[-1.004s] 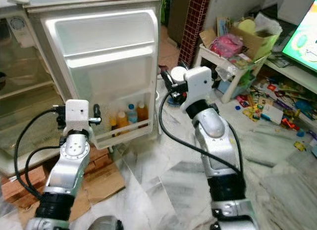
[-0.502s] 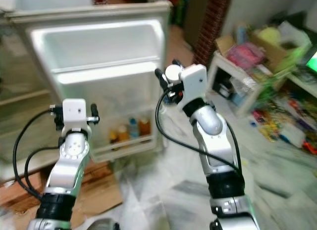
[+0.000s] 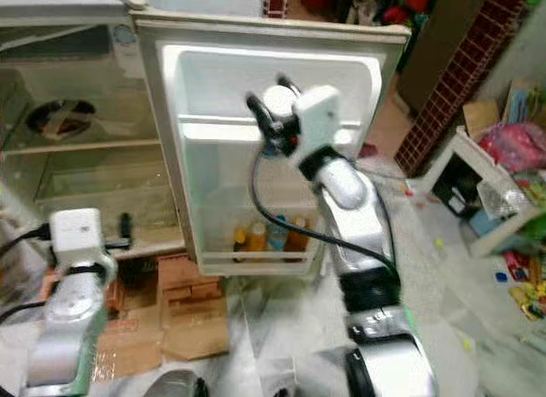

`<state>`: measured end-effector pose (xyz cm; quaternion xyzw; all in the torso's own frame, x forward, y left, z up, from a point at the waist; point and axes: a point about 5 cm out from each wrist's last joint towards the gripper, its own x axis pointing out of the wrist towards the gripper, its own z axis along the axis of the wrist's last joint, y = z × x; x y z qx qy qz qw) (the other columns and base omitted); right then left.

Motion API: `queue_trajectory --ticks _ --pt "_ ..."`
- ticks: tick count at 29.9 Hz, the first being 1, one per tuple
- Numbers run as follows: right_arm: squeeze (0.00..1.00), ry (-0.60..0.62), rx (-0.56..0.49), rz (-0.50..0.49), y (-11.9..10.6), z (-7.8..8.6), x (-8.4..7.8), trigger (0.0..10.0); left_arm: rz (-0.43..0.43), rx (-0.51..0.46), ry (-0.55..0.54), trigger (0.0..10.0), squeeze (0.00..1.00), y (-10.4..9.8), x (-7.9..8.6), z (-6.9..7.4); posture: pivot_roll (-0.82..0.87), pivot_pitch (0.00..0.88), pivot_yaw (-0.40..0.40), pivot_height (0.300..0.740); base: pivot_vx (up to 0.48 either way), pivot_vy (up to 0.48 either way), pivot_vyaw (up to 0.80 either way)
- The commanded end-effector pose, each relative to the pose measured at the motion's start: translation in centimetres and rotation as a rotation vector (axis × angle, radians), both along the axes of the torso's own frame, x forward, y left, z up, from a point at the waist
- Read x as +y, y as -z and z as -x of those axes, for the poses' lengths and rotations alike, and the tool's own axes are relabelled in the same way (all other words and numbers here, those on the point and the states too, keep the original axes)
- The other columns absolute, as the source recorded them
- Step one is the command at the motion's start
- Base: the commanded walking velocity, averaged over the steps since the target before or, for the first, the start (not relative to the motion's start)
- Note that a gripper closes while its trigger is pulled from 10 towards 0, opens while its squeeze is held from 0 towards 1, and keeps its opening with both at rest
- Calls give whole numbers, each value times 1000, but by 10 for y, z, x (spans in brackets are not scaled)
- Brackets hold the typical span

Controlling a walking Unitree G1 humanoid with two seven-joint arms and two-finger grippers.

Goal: Restocking fridge

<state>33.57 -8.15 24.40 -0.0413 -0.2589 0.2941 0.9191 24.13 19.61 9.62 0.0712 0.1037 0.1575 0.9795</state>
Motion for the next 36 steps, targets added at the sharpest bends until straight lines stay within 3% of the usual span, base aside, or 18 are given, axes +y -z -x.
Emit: queue_trajectory --ticks 1,6,9,16,23,29,32,36 --pt "0 19 -71 -14 -17 -6 2 10000 15 12 37 10000 0 -1 -8 1 119 4 -73 740 0 0 538" --pt "0 105 -126 -42 -39 -26 12 10000 17 15 57 10000 0 -3 -11 1 139 6 -77 740 0 0 108" --pt "0 200 -108 -61 -40 -40 11 10000 10 22 61 10000 0 -4 -12 1 160 12 -84 740 0 0 0" --pt "0 324 -75 -41 -34 -55 7 10000 8 22 61 10000 0 -5 -13 4 189 23 -99 740 0 0 0" --pt "0 459 25 21 -10 -68 2 10000 15 24 51 10000 0 -7 -17 14 250 59 -145 740 0 0 0" --pt "0 527 119 78 15 -69 8 10000 8 30 19 10000 0 -9 -13 27 281 81 -166 740 0 0 0" --pt "0 541 140 92 21 -69 10 10000 7 34 19 10000 0 -8 -13 29 283 82 -165 740 0 0 0" --pt "0 589 251 108 38 -70 5 10000 9 38 25 10000 0 -9 -15 27 277 79 -161 740 0 0 0"
